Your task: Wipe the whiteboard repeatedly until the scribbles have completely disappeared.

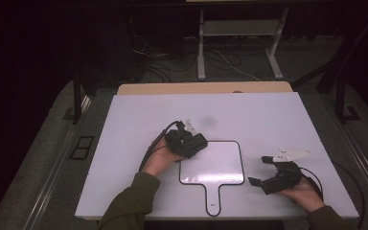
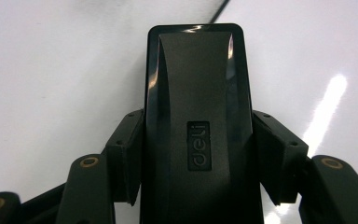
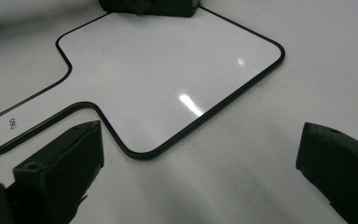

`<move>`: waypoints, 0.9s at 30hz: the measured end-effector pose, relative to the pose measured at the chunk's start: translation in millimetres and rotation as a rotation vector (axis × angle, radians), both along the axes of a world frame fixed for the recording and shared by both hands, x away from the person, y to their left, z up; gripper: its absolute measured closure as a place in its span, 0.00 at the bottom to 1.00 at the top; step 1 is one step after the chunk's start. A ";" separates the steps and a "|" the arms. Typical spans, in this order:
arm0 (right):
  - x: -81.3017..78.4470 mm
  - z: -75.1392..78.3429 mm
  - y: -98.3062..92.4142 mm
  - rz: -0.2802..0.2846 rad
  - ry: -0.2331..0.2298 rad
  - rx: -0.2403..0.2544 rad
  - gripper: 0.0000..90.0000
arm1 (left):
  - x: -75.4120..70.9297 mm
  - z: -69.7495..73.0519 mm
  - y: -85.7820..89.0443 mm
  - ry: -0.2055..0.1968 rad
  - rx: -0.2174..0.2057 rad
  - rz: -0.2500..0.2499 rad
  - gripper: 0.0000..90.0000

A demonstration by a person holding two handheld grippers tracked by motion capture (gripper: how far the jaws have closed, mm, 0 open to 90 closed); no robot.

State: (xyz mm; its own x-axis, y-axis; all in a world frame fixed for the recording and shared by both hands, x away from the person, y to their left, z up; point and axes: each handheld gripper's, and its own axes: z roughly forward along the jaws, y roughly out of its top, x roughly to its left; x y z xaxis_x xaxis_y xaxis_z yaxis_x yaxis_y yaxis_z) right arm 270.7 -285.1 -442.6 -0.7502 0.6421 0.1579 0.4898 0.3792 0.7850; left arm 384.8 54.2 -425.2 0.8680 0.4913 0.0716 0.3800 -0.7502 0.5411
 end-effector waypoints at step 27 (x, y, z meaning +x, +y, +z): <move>0.0 0.1 0.1 -0.001 -0.002 -0.001 0.00 | 6.9 1.2 16.1 -0.007 0.019 0.053 0.44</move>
